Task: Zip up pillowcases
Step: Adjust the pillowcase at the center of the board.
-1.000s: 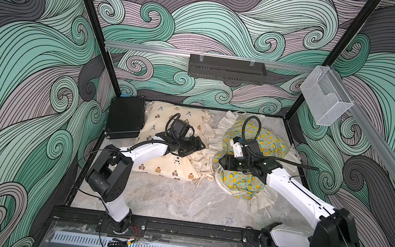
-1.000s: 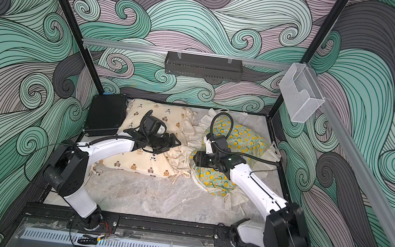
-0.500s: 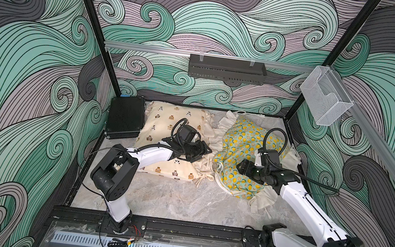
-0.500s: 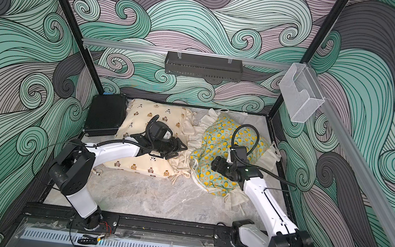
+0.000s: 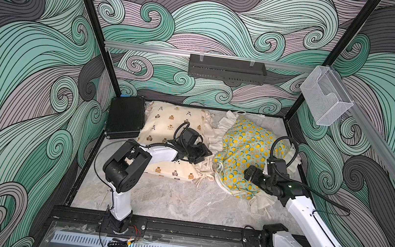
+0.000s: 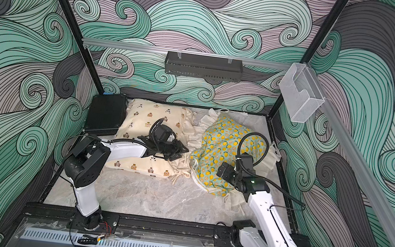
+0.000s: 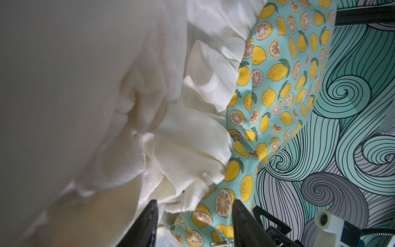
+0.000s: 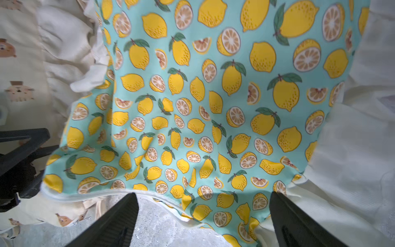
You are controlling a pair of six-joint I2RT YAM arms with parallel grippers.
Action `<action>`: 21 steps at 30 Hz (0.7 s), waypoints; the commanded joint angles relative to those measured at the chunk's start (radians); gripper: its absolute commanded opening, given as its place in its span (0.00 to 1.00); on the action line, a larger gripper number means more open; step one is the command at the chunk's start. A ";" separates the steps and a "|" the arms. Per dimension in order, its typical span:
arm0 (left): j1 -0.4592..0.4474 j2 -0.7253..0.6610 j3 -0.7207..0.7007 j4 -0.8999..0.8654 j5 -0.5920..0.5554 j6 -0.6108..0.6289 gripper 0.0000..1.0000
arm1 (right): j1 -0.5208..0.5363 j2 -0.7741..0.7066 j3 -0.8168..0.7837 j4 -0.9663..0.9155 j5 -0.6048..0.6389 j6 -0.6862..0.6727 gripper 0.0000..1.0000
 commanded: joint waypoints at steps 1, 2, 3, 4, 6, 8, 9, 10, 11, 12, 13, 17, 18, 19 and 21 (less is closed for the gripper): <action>-0.011 0.029 0.044 0.031 0.012 -0.015 0.49 | -0.007 0.009 -0.019 -0.003 0.009 0.017 0.99; -0.013 0.037 0.048 0.034 0.012 -0.015 0.48 | -0.008 0.014 -0.025 0.007 0.006 0.015 0.99; -0.013 0.046 0.054 0.034 0.012 -0.015 0.47 | -0.009 0.020 -0.029 0.015 -0.001 0.014 0.99; -0.013 0.055 0.060 0.031 0.014 -0.015 0.46 | -0.013 0.029 -0.033 0.023 -0.009 0.009 0.99; -0.014 0.069 0.069 0.031 0.011 -0.021 0.45 | -0.017 0.050 -0.037 0.028 -0.012 0.008 0.99; -0.016 0.081 0.074 0.023 -0.003 -0.031 0.44 | -0.024 0.064 -0.046 0.043 -0.017 0.010 0.99; -0.018 0.087 0.080 0.023 -0.006 -0.032 0.43 | -0.028 0.069 -0.051 0.056 -0.024 0.011 0.99; -0.020 0.094 0.087 0.023 -0.008 -0.034 0.42 | -0.031 0.073 -0.057 0.070 -0.033 0.012 0.99; -0.021 0.098 0.093 0.022 -0.008 -0.034 0.41 | -0.035 0.077 -0.063 0.079 -0.038 0.013 0.99; -0.024 0.104 0.102 0.023 -0.009 -0.031 0.41 | -0.036 0.081 -0.067 0.088 -0.041 0.014 0.99; -0.028 0.108 0.109 0.016 -0.015 -0.030 0.40 | -0.037 0.085 -0.071 0.094 -0.041 0.012 0.99; -0.034 0.125 0.123 0.023 -0.026 -0.033 0.34 | -0.046 0.105 -0.081 0.120 -0.040 0.012 0.99; -0.034 0.132 0.128 0.024 -0.027 -0.033 0.33 | -0.048 0.112 -0.085 0.129 -0.042 0.012 0.99; -0.035 0.137 0.132 0.022 -0.027 -0.032 0.32 | -0.050 0.118 -0.086 0.135 -0.046 0.014 0.99; -0.035 0.142 0.134 0.024 -0.033 -0.032 0.27 | -0.052 0.132 -0.089 0.149 -0.049 0.016 0.99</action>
